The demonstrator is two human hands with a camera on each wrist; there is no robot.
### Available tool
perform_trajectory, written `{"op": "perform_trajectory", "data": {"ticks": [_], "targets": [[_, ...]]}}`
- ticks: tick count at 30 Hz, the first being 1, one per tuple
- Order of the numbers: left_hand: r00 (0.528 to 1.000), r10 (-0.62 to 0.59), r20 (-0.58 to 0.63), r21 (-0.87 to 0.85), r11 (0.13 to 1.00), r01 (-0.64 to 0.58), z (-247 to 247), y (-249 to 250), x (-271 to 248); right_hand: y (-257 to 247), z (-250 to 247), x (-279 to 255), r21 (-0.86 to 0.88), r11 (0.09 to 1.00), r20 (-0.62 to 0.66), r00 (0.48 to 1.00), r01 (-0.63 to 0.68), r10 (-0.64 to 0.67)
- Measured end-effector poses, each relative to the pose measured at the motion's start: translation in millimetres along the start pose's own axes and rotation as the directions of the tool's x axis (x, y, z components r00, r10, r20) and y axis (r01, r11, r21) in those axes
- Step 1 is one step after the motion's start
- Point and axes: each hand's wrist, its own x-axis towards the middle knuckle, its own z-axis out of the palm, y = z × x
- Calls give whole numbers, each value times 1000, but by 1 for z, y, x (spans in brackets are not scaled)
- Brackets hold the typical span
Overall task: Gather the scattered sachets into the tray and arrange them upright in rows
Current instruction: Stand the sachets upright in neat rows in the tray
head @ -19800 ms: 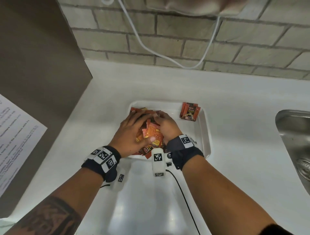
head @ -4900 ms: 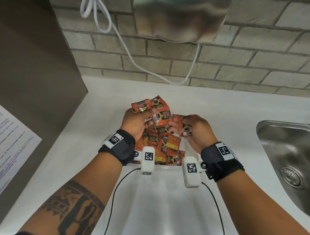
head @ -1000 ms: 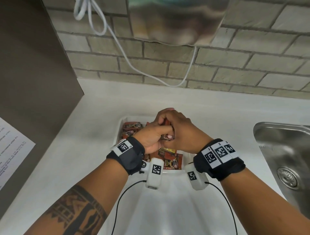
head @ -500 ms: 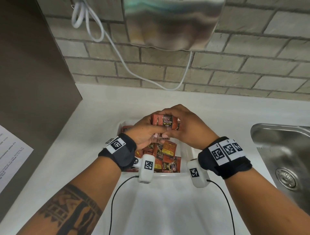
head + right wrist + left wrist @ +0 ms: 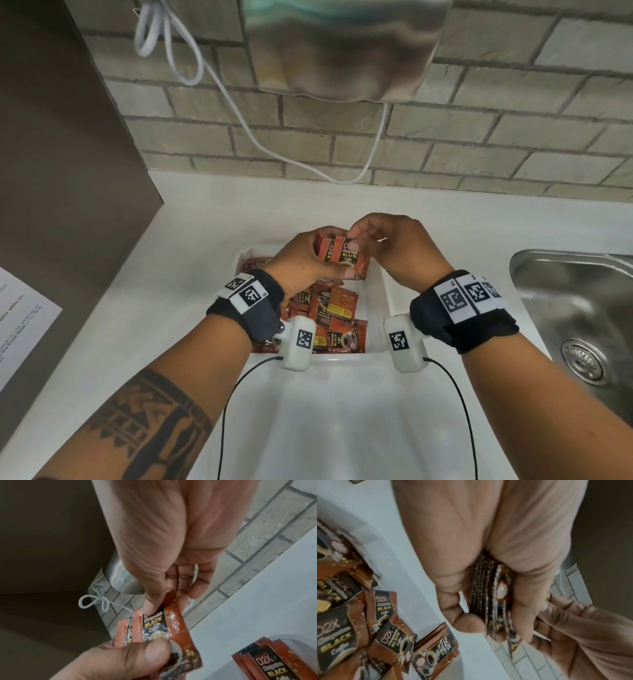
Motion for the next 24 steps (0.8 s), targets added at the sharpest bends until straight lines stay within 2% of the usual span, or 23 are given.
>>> {"op": "perform_trajectory", "data": {"ticks": [3,5,6,8,10,13,18,21,24], "targets": [[997,40,-62,114,993,-33,-1,-1,6,1,-7,4,-47,999,-1,1000,3,-3],[992,25,-125,194,981,-1,-5,-3,9,2,-12,7,-78,997,-61,998,6,-11],[988,-17,-154,222,974,51,-9,-5,10,4,-14,9,-104,995,-89,996,4,-13],[968,-181,-175,265,938,223,-15,-7,8,12,-14,13,-204,979,-84,996,-11,-6],[925,-359,-124,345,858,380,-16,-10,5,27,-9,18,-304,951,-28,999,-51,45],[864,-503,2,438,777,452,-8,-17,9,51,6,22,-372,919,8,990,-129,143],[784,-603,147,384,765,517,22,-30,27,71,25,38,-411,877,1,962,-247,272],[758,-630,168,313,763,565,36,-32,38,77,32,48,-475,838,10,951,-268,310],[764,-619,180,348,767,540,40,-36,51,82,36,54,-513,819,25,950,-256,313]]}}
